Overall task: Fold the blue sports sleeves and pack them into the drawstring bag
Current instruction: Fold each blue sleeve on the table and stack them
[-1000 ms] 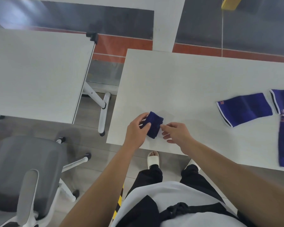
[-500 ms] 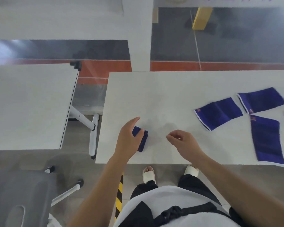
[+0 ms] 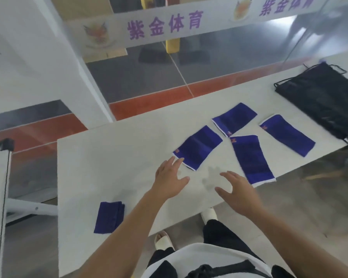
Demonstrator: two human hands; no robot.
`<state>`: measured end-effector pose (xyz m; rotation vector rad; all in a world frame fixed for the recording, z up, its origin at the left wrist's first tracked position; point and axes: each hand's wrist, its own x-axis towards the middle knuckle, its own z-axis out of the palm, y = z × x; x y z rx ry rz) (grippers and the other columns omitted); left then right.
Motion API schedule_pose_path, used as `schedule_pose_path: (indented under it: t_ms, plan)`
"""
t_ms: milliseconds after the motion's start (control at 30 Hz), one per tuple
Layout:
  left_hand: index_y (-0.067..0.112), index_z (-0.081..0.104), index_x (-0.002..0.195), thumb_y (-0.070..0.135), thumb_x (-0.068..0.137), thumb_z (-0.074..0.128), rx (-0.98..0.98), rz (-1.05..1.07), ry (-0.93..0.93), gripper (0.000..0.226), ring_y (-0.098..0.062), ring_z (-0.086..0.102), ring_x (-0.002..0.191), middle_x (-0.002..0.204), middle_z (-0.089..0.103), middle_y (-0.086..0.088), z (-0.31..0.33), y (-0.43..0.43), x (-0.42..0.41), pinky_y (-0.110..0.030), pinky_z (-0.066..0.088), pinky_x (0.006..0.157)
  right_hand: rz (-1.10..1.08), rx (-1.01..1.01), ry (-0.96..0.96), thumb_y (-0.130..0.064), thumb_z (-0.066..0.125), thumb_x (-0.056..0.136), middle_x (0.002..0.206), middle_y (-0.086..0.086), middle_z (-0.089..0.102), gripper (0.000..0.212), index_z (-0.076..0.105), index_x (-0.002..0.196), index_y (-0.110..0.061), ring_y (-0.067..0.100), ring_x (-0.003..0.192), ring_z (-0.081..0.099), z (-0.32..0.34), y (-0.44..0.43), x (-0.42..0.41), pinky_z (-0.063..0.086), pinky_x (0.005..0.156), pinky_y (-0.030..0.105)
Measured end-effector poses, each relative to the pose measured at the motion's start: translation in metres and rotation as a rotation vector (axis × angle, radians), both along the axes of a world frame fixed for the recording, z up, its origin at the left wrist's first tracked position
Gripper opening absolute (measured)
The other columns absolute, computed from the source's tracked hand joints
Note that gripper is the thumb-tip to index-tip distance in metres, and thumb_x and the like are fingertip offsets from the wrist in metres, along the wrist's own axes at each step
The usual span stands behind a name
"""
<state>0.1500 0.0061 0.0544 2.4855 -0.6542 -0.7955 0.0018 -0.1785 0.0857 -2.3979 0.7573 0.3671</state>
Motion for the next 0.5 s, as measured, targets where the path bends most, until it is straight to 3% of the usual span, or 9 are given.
schedule_pose_path:
  t_ms: [333, 500]
  plan:
    - [0.023, 0.033, 0.153, 0.022, 0.085, 0.063, 0.131, 0.158, 0.070, 0.074, -0.027, 0.041, 0.139, 0.154, 0.040, -0.004, -0.008, -0.110, 0.057, -0.042, 0.038, 0.113, 0.096, 0.053, 0.090, -0.050, 0.058, 0.093, 0.157, -0.004, 0.039, 0.061, 0.041, 0.148, -0.028, 0.022, 0.143, 0.037, -0.030, -0.079, 0.003, 0.032, 0.116, 0.044]
    - [0.026, 0.026, 0.154, 0.024, 0.077, 0.072, 0.288, 0.069, 0.028, 0.090, -0.033, 0.041, 0.137, 0.151, 0.042, -0.007, -0.021, -0.145, 0.081, -0.043, 0.041, 0.109, 0.207, 0.054, 0.097, -0.050, 0.056, 0.094, 0.159, -0.005, 0.035, 0.061, 0.037, 0.149, -0.030, 0.021, 0.146, 0.031, -0.045, -0.113, 0.017, 0.028, 0.117, 0.044]
